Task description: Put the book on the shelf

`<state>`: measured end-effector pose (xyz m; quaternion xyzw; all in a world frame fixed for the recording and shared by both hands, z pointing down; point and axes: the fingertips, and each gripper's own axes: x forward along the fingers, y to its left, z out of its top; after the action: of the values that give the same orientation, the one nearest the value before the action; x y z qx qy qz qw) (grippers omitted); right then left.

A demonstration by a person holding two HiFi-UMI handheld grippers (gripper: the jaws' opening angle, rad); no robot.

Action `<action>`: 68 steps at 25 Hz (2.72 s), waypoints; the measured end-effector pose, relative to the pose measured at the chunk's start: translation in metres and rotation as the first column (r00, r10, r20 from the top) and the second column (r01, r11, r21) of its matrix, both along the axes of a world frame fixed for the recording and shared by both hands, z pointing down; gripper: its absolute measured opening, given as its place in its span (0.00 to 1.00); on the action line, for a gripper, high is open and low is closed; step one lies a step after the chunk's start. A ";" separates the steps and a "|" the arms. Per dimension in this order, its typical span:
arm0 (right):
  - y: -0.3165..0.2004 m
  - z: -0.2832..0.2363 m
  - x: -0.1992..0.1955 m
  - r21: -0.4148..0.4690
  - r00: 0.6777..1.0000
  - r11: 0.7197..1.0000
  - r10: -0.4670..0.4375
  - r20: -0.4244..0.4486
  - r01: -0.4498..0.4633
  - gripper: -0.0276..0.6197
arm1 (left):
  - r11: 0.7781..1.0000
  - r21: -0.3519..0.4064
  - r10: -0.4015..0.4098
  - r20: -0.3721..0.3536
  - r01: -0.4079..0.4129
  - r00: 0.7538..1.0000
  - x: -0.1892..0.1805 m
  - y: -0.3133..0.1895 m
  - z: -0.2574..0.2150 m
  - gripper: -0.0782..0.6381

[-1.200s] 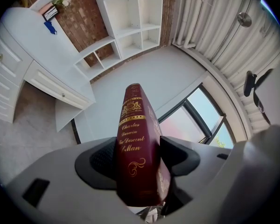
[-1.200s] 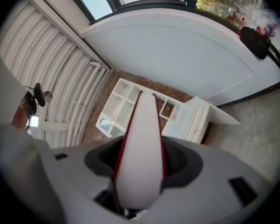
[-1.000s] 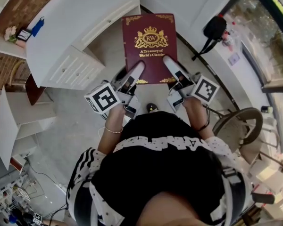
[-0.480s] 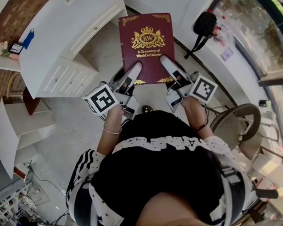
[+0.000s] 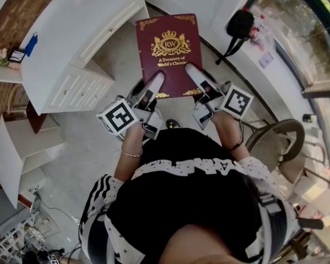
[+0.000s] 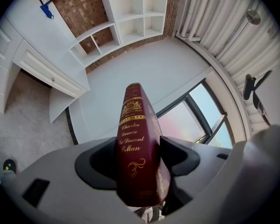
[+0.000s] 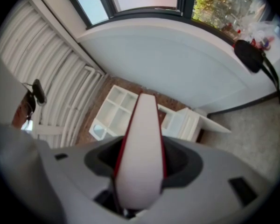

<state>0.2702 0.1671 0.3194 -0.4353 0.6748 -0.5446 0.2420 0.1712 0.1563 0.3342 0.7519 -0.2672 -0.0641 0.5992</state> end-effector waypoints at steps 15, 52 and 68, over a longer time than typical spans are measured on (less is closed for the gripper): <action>-0.075 0.025 -0.050 -0.040 0.999 0.999 0.003 -0.043 -0.005 0.44 | 0.999 -0.029 0.016 -0.029 -0.017 0.999 -0.049 -0.076 0.027 0.54; -0.197 0.061 -0.126 -0.031 0.998 0.999 -0.031 -0.060 0.030 0.44 | 1.000 0.013 -0.009 -0.019 0.010 1.000 -0.126 -0.197 0.067 0.54; -0.253 0.087 -0.194 -0.072 0.995 0.996 -0.050 -0.085 0.044 0.44 | 1.000 -0.005 -0.028 -0.046 0.028 0.999 -0.195 -0.252 0.095 0.54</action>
<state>0.0762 -0.0855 0.4067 -0.4508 0.6751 -0.5543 0.1841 -0.0234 -0.0960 0.4289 0.7451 -0.2640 -0.0891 0.6060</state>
